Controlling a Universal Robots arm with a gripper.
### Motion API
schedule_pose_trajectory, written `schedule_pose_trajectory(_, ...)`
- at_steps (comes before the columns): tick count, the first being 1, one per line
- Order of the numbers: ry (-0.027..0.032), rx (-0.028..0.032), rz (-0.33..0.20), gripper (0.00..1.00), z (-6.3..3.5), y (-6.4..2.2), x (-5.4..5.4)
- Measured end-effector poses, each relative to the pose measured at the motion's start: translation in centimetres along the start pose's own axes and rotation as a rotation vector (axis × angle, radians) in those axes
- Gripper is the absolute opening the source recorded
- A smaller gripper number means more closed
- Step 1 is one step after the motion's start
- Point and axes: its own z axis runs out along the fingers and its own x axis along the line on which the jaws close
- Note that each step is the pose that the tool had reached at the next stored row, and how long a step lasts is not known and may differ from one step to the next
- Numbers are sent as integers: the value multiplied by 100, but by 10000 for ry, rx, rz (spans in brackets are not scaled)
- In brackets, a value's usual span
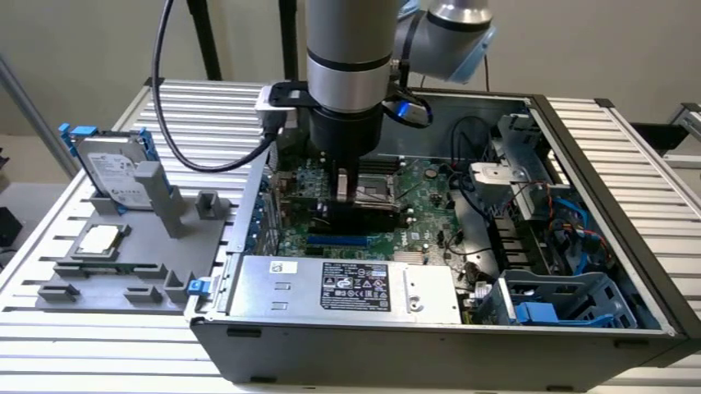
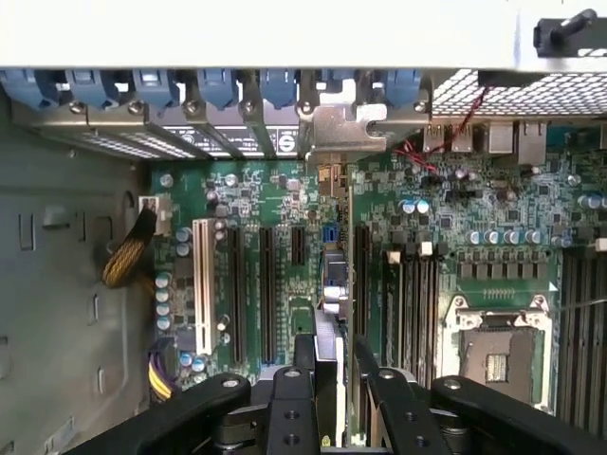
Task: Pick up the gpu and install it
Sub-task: 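Insert the gpu into the slot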
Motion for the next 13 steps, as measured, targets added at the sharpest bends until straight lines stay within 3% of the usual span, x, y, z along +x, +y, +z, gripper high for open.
schedule_pose_trajectory(6,0,-6,56,0,76,25,5)
schedule_pose_trajectory(13,6,-105,70,0,100,29,28)
